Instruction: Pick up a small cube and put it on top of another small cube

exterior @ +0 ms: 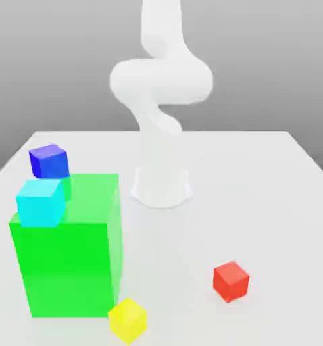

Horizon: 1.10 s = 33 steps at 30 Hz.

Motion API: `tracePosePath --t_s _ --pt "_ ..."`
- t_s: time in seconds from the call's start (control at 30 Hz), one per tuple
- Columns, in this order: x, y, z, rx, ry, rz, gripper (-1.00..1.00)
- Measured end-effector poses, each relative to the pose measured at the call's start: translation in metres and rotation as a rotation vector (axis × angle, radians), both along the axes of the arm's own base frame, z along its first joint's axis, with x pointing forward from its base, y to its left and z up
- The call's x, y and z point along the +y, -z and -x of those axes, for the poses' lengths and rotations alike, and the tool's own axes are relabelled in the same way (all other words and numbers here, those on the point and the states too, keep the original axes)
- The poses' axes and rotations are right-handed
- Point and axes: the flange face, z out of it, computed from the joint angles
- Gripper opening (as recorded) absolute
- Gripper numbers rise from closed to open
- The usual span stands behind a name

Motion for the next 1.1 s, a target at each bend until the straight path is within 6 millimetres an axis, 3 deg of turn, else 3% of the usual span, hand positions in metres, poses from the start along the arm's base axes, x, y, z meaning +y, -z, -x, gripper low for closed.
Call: tracePosePath --t_s 0.17,0.33,0.5,0.7,0.83,1.1 --pt "0.031 0.102 -0.049 0.16 -0.126 -0.038 0.0" --pt "0.07 0.206 -0.068 0.315 -0.228 -0.033 0.0" --pt "0.106 0.308 -0.059 0.461 -0.31 0.016 0.0" --pt "0.133 0.415 -0.02 0.613 -0.394 0.135 0.0" --pt "0.131 0.467 0.007 0.681 -0.423 0.227 0.0" --pt "0.131 0.522 0.009 0.685 -0.428 0.242 0.0"
